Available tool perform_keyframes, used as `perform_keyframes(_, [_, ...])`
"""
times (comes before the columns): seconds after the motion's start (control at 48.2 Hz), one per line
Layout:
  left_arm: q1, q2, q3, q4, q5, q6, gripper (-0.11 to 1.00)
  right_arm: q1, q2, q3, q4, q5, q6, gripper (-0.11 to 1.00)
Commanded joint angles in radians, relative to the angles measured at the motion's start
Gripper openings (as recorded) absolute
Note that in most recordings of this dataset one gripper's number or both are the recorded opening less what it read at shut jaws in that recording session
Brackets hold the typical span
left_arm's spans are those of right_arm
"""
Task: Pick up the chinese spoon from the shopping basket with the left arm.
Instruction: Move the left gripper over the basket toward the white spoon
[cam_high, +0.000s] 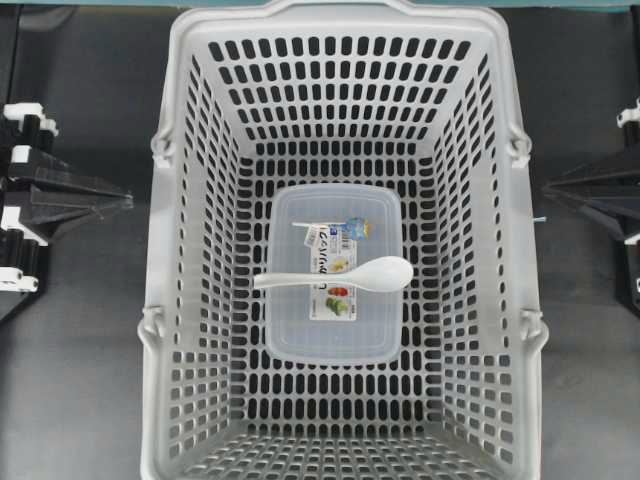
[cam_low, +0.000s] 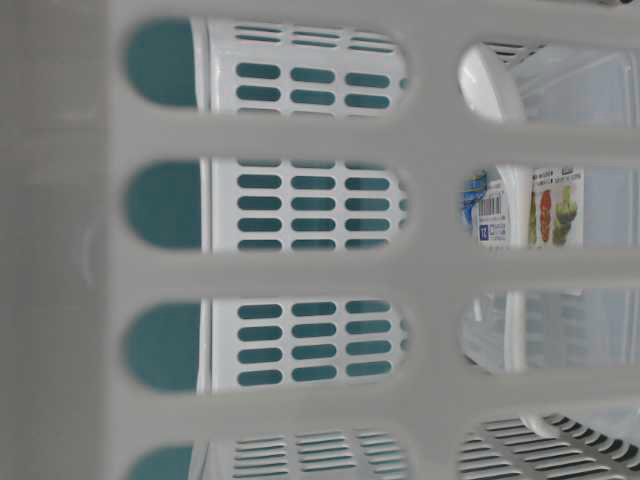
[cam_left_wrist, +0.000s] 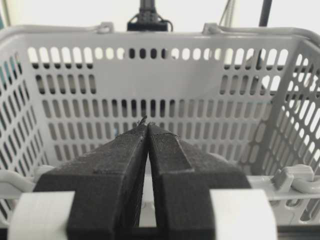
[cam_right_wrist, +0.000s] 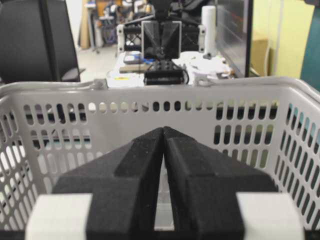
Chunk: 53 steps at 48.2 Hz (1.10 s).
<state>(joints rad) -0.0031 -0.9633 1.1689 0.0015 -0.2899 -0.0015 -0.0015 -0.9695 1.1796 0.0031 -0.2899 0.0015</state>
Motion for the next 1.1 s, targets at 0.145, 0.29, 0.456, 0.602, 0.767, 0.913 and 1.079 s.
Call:
perform_keyframes(0.145, [0.002, 0.078, -0.164, 0.043, 0.222, -0.048, 0.00, -0.009, 0.011, -0.012, 0.018, 0.003, 0.015, -0.01])
perform_keyframes(0.29, [-0.009, 0.153, -0.290, 0.043, 0.367, -0.035, 0.00, -0.017, 0.009, -0.012, 0.018, 0.005, 0.015, -0.01])
perform_keyframes(0.456, [-0.025, 0.275, -0.425, 0.044, 0.512, -0.034, 0.00, -0.025, 0.006, -0.012, 0.023, 0.005, 0.017, -0.01])
perform_keyframes(0.602, [-0.034, 0.388, -0.534, 0.044, 0.620, -0.032, 0.00, -0.037, 0.003, -0.012, 0.044, 0.005, 0.018, -0.01])
perform_keyframes(0.767, [-0.054, 0.509, -0.627, 0.044, 0.698, -0.037, 0.00, -0.038, 0.003, -0.012, 0.051, 0.005, 0.018, 0.03])
perform_keyframes(0.913, [-0.066, 0.603, -0.710, 0.044, 0.762, -0.037, 0.00, -0.038, 0.003, -0.012, 0.051, 0.005, 0.018, 0.23])
perform_keyframes(1.079, [-0.078, 0.689, -0.787, 0.044, 0.838, -0.052, 0.00, -0.038, 0.000, -0.012, 0.051, 0.005, 0.017, 0.56])
